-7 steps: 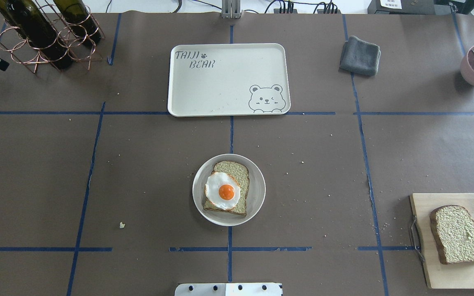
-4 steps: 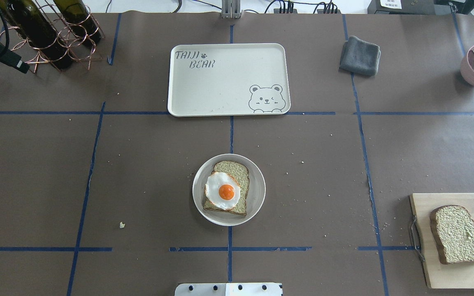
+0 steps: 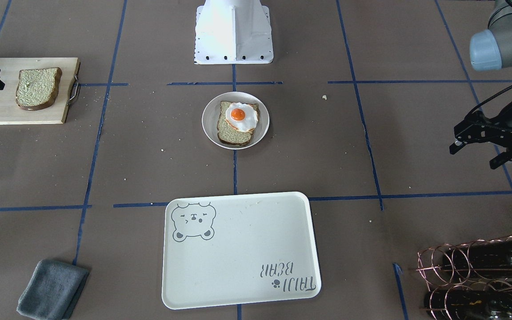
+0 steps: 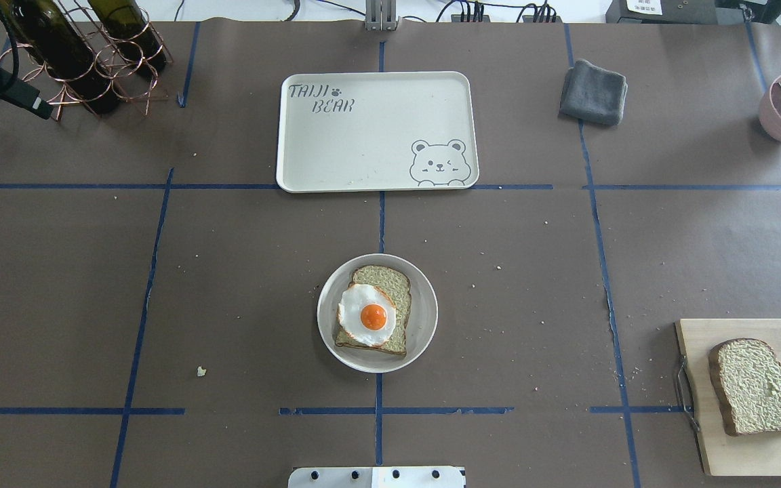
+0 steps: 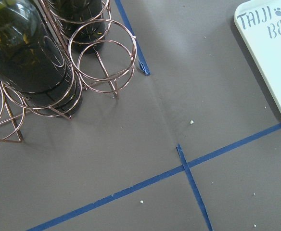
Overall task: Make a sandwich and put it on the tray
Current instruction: 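Grasp the bread slice on the wooden board with the right gripper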
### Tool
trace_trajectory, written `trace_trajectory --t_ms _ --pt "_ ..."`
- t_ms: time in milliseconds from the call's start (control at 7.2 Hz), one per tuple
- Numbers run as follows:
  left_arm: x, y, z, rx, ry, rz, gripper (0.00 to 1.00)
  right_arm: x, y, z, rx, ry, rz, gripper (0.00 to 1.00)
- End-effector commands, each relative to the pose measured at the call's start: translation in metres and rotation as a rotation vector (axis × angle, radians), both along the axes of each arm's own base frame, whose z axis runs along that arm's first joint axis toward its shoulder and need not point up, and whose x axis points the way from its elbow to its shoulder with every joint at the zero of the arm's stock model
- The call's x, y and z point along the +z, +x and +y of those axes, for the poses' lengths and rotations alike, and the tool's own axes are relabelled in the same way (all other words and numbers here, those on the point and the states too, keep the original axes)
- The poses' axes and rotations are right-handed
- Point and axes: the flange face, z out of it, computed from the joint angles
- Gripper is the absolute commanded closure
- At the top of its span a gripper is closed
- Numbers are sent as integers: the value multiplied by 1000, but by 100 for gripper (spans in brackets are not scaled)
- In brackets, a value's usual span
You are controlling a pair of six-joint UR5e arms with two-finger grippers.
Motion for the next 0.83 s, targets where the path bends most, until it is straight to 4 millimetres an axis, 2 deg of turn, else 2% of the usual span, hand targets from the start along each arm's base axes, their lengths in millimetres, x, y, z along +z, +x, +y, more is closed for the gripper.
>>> trace_trajectory --t_ms 0,417,556,694 --pt "-4 0 1 -15 -1 12 0 38 -29 36 10 30 -27 1" --pt "-5 0 1 -15 0 12 0 37 -42 48 -33 25 -42 1" --pt "-5 0 1 -15 0 12 0 37 -45 50 -43 25 -42 4" --pt "-5 0 1 -15 2 13 0 38 -45 51 -47 25 -39 19"
